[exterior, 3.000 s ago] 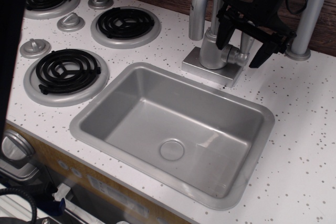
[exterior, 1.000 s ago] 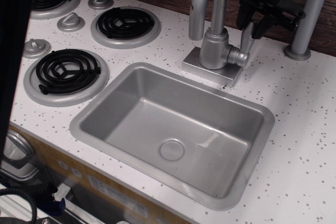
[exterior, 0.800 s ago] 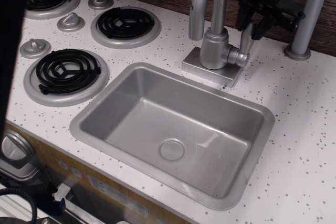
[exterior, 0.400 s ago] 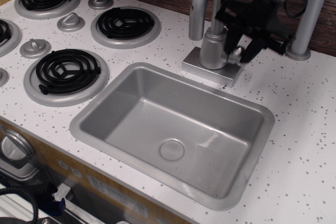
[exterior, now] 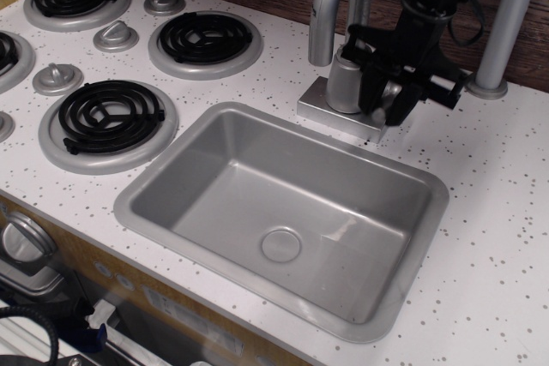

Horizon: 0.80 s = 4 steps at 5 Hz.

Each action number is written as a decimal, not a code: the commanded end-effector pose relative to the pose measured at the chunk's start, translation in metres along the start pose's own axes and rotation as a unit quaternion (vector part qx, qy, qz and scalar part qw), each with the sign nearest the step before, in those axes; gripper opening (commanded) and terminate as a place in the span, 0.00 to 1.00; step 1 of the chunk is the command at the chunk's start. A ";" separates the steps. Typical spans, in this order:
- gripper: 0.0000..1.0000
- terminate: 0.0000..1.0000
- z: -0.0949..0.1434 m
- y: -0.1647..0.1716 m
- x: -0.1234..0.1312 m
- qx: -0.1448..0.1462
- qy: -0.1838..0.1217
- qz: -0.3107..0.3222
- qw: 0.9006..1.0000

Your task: Lever vertical to front

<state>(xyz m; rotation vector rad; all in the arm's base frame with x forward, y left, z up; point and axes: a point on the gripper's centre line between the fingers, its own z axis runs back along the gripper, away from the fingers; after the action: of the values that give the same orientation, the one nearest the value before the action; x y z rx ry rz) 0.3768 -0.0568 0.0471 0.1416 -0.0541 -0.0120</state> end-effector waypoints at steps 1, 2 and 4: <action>0.00 0.00 0.001 0.006 0.013 -0.012 -0.025 -0.003 1.000; 0.00 0.00 0.001 0.005 0.013 -0.012 -0.027 -0.004 1.000; 1.00 0.00 0.041 0.003 -0.003 0.036 -0.021 0.029 0.999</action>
<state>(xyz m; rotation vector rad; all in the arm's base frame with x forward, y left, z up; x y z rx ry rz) 0.3636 -0.0597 0.0644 0.2345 -0.0276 0.0427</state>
